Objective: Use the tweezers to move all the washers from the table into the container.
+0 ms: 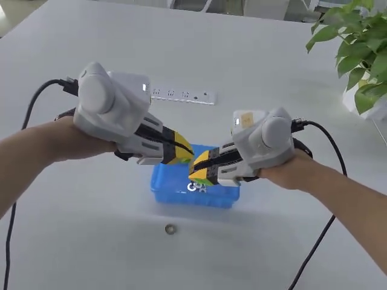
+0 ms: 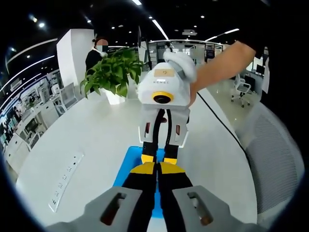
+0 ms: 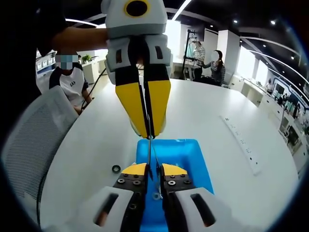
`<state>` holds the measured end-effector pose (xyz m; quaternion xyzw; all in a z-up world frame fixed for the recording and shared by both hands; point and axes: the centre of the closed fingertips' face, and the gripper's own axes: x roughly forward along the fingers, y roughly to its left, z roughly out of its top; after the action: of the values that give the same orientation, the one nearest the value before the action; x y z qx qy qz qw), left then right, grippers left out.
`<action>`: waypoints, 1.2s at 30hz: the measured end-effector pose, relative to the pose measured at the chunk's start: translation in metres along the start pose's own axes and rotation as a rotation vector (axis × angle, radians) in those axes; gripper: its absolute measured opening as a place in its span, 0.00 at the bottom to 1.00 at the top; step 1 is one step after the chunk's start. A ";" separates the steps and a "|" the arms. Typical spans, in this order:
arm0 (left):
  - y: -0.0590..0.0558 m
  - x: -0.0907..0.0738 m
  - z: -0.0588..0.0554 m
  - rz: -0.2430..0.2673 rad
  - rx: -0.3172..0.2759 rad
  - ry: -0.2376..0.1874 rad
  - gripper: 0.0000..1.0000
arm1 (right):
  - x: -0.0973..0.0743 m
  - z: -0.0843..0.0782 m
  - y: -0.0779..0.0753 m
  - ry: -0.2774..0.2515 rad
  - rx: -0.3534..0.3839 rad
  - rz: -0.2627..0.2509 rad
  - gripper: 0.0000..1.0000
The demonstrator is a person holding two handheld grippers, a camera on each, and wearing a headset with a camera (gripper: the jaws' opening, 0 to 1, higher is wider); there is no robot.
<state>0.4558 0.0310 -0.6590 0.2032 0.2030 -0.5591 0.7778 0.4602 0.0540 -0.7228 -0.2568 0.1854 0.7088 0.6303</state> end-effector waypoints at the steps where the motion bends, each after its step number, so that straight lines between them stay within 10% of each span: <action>1: -0.001 -0.002 0.002 0.001 0.003 0.001 0.03 | -0.001 0.001 0.001 -0.001 0.001 -0.001 0.11; 18: -0.016 -0.019 0.017 -0.002 0.024 0.009 0.03 | -0.024 0.014 0.011 -0.008 0.007 -0.054 0.29; 36: -0.043 -0.030 0.015 -0.014 0.023 0.023 0.03 | -0.060 -0.009 0.027 0.023 0.066 -0.171 0.57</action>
<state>0.4073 0.0332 -0.6339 0.2169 0.2069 -0.5646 0.7690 0.4392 -0.0032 -0.6961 -0.2588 0.1935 0.6431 0.6943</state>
